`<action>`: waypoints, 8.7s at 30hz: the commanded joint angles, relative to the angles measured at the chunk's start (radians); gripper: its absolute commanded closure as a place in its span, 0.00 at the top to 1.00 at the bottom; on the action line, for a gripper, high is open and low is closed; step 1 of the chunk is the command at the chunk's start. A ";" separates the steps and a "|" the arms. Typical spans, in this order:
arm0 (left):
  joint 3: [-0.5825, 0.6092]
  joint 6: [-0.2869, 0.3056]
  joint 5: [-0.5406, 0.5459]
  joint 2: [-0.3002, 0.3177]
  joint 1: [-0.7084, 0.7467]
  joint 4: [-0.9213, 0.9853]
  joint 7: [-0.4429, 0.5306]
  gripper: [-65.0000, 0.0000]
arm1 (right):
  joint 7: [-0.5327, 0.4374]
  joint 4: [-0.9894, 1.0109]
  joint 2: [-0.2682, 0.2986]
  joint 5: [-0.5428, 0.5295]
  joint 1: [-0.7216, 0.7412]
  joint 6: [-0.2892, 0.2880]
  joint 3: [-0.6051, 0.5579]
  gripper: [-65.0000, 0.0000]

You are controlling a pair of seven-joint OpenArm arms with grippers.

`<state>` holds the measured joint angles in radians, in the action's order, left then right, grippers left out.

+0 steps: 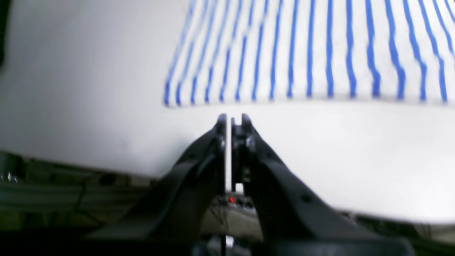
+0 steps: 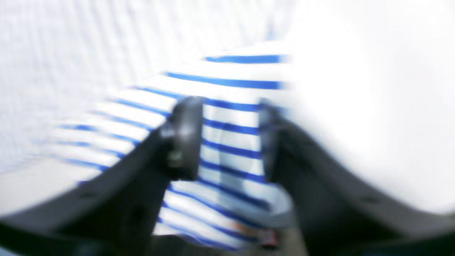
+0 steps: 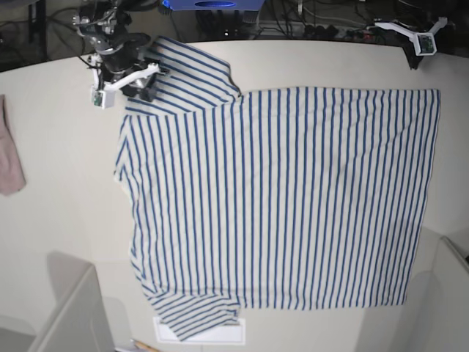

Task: Fold the T-shirt properly
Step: 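Lower both grippers and pinch the shirt's shoulder corners, then lift the shoulder corners and pull them apart to straighten the shirt, then open both grippers and release the shirt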

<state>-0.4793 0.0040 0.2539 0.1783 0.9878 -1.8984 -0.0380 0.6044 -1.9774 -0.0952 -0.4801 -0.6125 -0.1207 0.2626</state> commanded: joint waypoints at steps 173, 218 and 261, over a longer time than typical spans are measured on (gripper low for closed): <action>-0.474 0.578 0.111 0.065 -0.840 0.280 -0.744 0.00 | 0.355 0.221 0.205 -0.289 0.567 0.006 -0.036 0.00; -0.330 0.578 -0.031 0.129 -1.064 0.515 -0.736 0.00 | 0.325 0.499 0.202 -0.193 0.745 0.008 -0.030 0.00; -0.606 0.583 0.302 0.056 -0.823 0.406 -0.735 0.87 | -0.030 0.097 -0.021 -0.194 0.228 0.226 0.106 0.36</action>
<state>-1.0851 0.5800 0.5404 0.2138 0.1699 -1.4784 -0.7914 0.5945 -1.8648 -0.1196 -0.6693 -0.3939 0.1158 0.3717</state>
